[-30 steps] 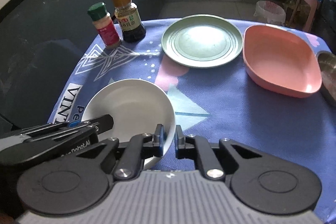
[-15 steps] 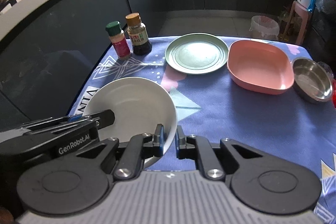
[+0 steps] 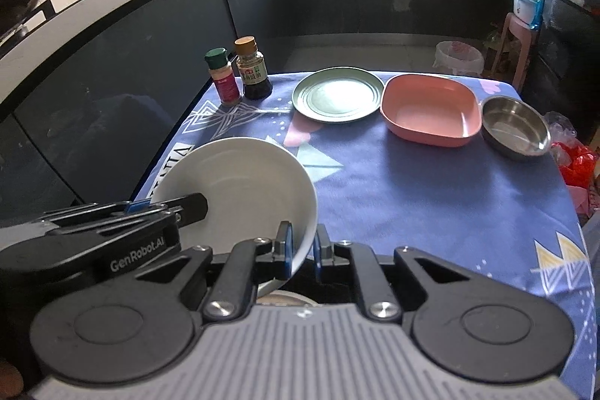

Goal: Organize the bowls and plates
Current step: 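Lift the small white bowl with the left gripper toward the black bowl, then lower the small white bowl into the nested bowls with the left gripper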

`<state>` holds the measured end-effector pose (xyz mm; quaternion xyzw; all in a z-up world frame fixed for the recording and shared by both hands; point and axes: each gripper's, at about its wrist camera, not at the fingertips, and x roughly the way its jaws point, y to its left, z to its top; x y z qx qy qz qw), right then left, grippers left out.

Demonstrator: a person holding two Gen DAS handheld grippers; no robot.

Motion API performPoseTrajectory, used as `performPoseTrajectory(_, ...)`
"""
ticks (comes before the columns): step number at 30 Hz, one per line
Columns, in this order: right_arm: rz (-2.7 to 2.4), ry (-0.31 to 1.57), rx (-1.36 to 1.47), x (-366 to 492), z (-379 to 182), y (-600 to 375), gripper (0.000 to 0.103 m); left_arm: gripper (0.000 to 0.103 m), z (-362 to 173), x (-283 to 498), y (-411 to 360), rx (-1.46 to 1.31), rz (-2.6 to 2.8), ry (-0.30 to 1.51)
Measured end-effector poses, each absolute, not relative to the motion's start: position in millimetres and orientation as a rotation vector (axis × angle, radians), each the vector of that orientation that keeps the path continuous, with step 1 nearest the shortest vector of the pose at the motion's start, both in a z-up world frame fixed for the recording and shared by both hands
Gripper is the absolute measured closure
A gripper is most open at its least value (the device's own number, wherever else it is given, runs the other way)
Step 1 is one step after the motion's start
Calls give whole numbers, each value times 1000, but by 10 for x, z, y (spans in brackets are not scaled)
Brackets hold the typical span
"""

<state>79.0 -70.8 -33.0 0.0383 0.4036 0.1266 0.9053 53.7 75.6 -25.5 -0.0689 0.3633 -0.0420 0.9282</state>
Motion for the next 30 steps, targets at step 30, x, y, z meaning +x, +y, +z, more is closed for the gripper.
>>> performPoseTrajectory(30, 256, 903, 114, 223, -622, -880, 0, 92, -493, -20, 560, -63, -118, 808)
